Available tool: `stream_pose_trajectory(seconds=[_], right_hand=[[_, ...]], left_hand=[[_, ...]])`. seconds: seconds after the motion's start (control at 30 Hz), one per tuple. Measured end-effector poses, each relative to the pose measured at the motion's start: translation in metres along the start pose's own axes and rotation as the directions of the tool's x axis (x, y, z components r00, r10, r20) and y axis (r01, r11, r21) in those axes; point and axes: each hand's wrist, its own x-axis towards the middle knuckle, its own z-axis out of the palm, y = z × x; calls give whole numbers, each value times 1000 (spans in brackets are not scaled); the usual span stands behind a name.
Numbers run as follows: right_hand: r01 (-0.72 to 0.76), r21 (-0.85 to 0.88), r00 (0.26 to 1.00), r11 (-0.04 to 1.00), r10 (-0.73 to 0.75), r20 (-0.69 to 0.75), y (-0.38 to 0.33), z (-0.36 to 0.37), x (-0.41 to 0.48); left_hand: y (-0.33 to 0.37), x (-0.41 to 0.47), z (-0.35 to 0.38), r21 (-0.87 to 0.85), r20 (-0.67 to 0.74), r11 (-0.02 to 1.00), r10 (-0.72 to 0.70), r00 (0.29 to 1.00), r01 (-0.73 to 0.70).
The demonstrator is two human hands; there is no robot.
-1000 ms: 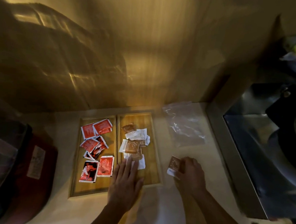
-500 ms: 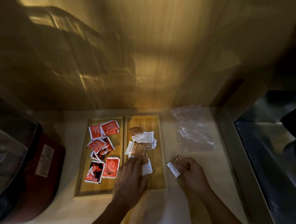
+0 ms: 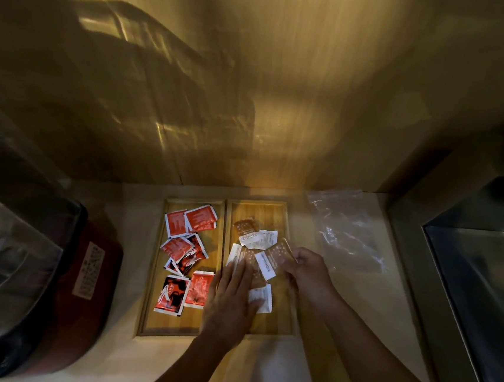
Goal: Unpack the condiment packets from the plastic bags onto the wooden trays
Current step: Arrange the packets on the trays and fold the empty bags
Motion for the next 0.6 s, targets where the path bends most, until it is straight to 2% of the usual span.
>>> stream_pose_trajectory(seconds=[0.17, 0.27, 0.37, 0.5, 0.6], right_hand=[[-62, -18, 998, 998, 62, 27, 3, 16, 13], [-85, -60, 996, 995, 87, 16, 10, 22, 16], [-48, -221, 999, 974, 50, 5, 14, 24, 16], [6, -476, 999, 879, 14, 38, 15, 25, 12], [35, -605, 999, 795, -14, 39, 10, 21, 7]], left_hand=[[-3, -3, -1, 10, -1, 1000, -1, 1000, 1], [-1, -6, -6, 51, 88, 997, -55, 995, 51], [0, -10, -13, 58, 29, 998, -41, 999, 40], [5, -12, -25, -142, -56, 989, -56, 997, 47], [11, -6, -28, -120, -119, 993, -36, 992, 21]])
